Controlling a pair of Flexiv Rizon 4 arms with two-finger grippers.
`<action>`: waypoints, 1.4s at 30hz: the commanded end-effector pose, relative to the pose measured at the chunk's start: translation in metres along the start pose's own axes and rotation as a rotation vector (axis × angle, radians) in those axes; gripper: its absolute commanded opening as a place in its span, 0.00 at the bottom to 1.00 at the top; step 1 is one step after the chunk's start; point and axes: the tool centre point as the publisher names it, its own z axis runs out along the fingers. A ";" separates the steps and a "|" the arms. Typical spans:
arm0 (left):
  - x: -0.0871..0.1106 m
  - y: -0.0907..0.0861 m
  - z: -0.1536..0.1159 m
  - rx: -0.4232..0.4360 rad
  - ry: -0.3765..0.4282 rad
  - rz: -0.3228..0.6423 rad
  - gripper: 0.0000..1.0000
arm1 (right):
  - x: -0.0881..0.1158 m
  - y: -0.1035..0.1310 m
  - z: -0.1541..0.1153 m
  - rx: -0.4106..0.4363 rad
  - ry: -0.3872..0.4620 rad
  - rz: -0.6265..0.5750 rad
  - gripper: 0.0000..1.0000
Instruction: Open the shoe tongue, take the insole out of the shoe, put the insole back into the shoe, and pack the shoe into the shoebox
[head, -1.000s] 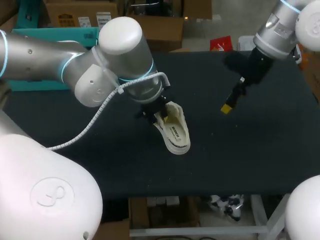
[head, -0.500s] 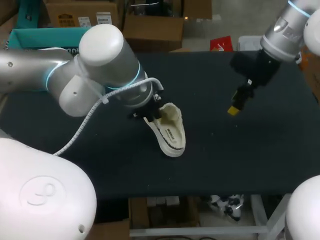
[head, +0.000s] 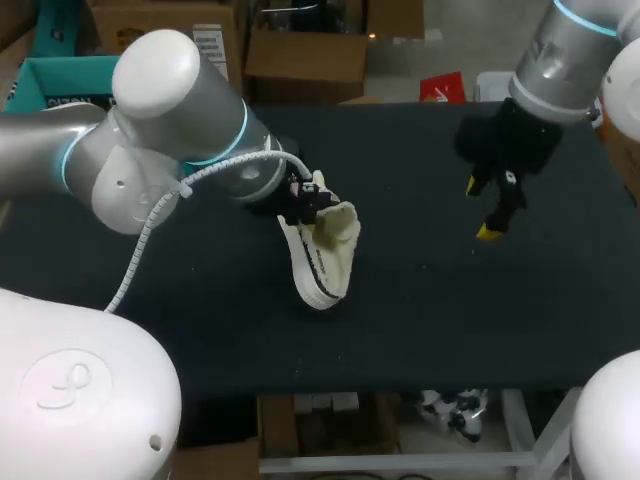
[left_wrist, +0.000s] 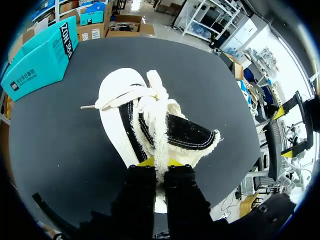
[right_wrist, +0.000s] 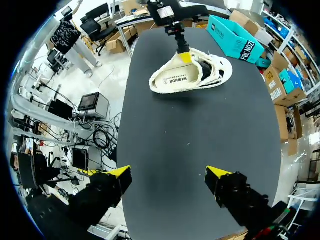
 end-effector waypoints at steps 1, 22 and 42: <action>-0.005 0.002 -0.022 0.008 0.062 0.089 0.00 | 0.002 0.006 0.003 0.063 -0.046 -0.088 1.00; -0.120 -0.152 -0.161 0.158 0.236 0.813 0.00 | 0.002 0.006 0.003 0.063 -0.046 -0.088 1.00; -0.281 -0.280 -0.202 0.195 0.199 0.969 0.00 | 0.002 0.006 0.003 0.063 -0.046 -0.088 1.00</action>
